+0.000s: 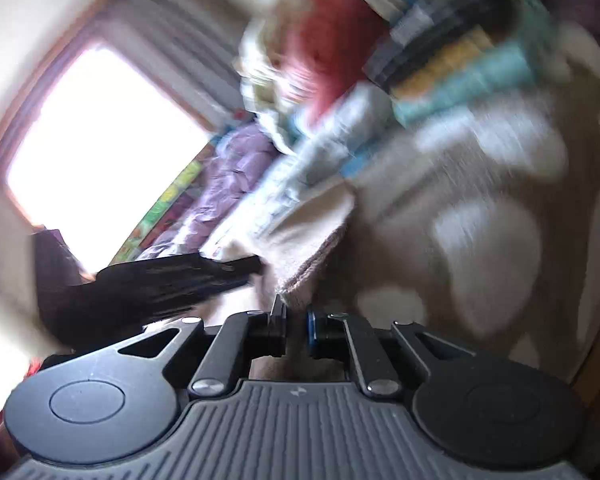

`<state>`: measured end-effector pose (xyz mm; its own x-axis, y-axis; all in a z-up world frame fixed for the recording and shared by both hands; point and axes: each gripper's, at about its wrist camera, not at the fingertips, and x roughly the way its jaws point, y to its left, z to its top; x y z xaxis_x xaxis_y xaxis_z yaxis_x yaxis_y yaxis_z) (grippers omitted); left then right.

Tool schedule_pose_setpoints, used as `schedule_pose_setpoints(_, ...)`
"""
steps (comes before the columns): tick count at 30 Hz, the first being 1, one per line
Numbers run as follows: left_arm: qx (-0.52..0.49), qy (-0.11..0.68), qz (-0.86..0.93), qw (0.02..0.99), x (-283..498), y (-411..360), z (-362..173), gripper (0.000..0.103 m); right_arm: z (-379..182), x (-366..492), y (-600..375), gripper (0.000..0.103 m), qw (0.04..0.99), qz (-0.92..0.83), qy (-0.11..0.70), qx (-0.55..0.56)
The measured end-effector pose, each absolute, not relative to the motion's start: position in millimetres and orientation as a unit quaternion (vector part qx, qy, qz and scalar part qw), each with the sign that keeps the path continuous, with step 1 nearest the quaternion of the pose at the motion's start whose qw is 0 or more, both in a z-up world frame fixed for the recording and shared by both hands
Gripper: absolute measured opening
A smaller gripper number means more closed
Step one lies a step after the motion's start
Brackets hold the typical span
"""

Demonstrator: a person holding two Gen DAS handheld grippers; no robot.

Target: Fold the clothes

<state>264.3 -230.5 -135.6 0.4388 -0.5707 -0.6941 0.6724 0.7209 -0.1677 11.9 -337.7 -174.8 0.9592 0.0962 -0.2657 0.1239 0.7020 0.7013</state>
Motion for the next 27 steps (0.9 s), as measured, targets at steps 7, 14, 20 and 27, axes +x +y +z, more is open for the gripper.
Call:
schedule_pose_setpoints(7, 0.082, 0.392, -0.356, 0.845, 276.3, -245.0, -138.9, 0.023, -198.2, 17.4, -344.5, 0.016, 0.886, -0.042, 0.193, 0.419)
schedule_pose_setpoints(14, 0.097, 0.392, -0.342, 0.848, 291.8, -262.4, -137.5, 0.026, -203.3, 21.1, -340.5, 0.019, 0.882, -0.049, 0.190, 0.428)
schedule_pose_setpoints(20, 0.104, 0.402, -0.321, 0.851, 306.1, -275.8, -149.5, 0.026, -207.2, 17.9, -340.7, 0.018, 0.879, -0.042, 0.195, 0.432)
schedule_pose_setpoints(27, 0.030, 0.389, -0.282, 0.877, 310.8, -274.3, -133.9, 0.029, -212.8, 16.4, -341.9, 0.013, 0.874, -0.041, 0.198, 0.442)
